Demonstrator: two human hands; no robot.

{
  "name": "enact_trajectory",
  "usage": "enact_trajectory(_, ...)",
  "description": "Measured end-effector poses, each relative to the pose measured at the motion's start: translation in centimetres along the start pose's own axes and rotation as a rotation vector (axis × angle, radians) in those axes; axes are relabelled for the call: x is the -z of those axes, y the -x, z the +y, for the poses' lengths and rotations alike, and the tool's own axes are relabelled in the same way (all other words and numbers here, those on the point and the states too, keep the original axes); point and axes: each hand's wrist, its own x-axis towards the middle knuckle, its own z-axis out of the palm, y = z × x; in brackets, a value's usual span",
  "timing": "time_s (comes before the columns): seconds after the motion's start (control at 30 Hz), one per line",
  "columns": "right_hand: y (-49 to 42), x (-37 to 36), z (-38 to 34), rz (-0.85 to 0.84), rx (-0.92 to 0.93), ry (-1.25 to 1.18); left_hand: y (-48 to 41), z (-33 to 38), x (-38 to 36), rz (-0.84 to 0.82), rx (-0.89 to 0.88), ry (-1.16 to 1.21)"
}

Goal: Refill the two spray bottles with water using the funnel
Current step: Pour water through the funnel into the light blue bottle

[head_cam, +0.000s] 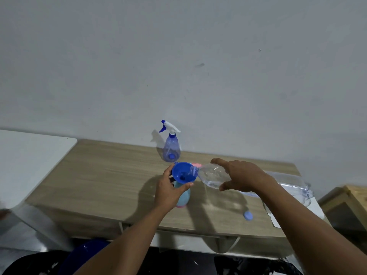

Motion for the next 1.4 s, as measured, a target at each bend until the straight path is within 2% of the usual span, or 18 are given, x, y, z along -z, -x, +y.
enact_trajectory(0.2,0.1,-0.6,0.5,-0.004,-0.017,-0.083,-0.1,-0.2,-0.1,0.005,0.006,-0.005)
enact_trajectory(0.4,0.4,-1.8,1.5,0.047,-0.034,-0.386,0.0,0.0,-0.2,0.01,0.013,-0.004)
enact_trajectory(0.57,0.5,-3.2,2.7,0.32,-0.055,-0.694,-0.1,-0.3,-0.1,0.011,0.022,-0.005)
enact_trajectory(0.7,0.8,-4.7,4.0,0.514,-0.157,-0.88,-0.2,-0.7,-0.1,0.008,0.029,-0.009)
enact_trajectory(0.93,1.0,-6.6,5.3,0.843,-0.37,-1.052,-0.2,-0.8,-0.1,0.003,0.046,0.01)
enact_trajectory(1.4,0.2,-8.0,5.2,0.888,-0.519,-1.1,-0.2,-0.5,-0.2,0.006,0.052,0.038)
